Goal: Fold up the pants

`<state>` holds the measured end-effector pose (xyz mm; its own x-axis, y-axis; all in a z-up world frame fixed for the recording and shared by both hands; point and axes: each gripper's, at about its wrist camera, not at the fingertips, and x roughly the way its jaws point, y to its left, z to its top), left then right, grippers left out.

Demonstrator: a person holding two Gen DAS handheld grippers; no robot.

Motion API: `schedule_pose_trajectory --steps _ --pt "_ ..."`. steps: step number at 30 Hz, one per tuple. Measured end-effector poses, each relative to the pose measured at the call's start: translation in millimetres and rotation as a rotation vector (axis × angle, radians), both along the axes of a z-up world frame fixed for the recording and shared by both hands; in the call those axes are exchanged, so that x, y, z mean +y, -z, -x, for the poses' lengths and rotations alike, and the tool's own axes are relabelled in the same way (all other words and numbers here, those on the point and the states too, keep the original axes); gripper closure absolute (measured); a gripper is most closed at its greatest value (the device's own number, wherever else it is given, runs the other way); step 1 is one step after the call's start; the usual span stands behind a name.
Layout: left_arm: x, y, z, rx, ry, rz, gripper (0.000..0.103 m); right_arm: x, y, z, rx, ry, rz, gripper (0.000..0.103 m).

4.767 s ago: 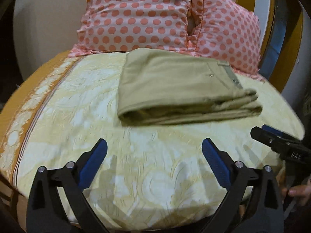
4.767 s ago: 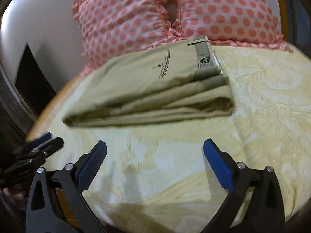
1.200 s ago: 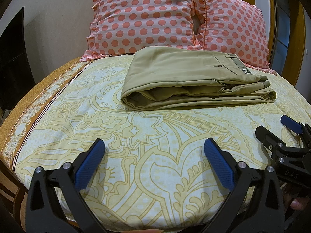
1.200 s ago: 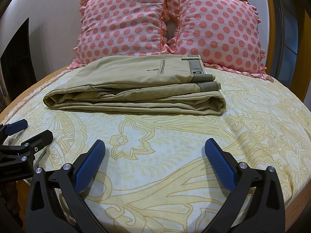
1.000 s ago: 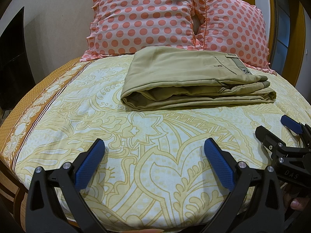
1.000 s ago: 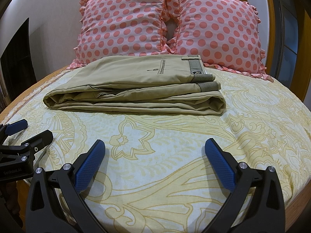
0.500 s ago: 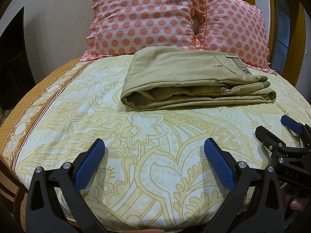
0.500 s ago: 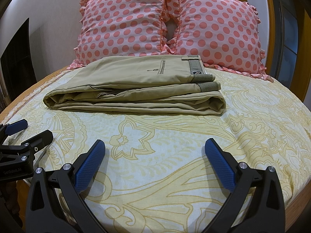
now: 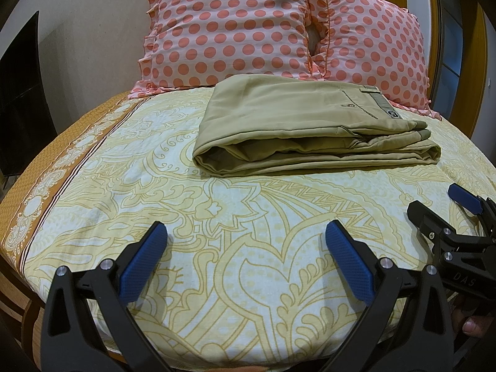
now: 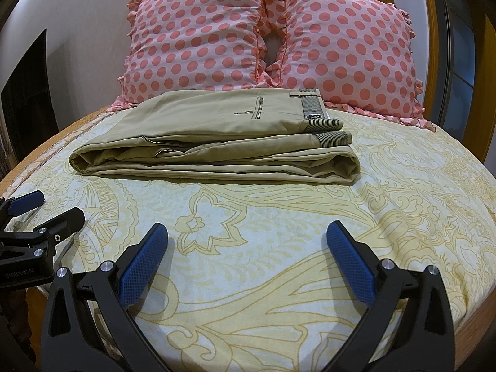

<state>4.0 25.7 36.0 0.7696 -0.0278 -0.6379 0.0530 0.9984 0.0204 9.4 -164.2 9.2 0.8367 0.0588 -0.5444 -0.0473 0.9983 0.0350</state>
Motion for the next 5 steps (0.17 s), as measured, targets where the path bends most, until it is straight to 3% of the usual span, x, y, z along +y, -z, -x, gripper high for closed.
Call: schedule_pose_trajectory --steps 5 --pt "-0.5 0.0 0.2 -0.001 -0.001 0.001 0.002 0.1 0.2 0.0 0.000 0.000 0.000 0.001"
